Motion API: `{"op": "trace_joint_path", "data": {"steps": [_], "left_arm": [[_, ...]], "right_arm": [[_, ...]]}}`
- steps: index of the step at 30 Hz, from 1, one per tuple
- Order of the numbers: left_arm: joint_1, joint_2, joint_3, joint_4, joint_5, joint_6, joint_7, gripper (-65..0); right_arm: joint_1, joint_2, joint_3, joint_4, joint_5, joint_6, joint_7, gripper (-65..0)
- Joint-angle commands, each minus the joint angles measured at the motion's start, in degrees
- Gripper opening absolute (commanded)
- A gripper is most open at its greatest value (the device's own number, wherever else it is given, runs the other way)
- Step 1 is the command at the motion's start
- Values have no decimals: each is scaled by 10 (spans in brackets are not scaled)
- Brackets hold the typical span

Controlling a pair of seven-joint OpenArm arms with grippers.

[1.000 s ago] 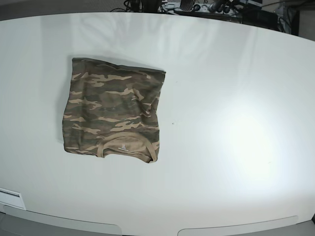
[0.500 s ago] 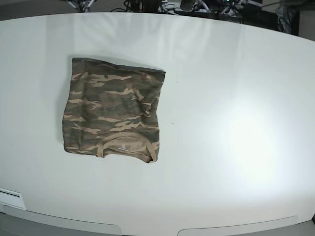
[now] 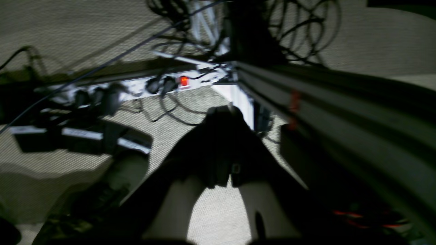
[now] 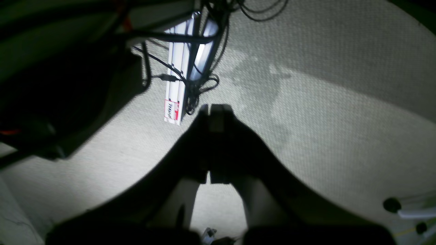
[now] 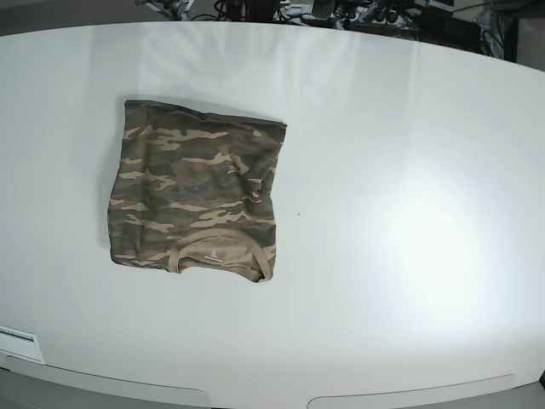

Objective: Fold the T-shirt properly

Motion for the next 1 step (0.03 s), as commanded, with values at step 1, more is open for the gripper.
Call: {"op": "trace_joint_path", "data": {"steps": [1], "left_arm": [[3, -2, 0, 1, 1, -1, -2, -650]], "right_arm": [[0, 5, 0, 2, 3, 5, 12, -650]]}}
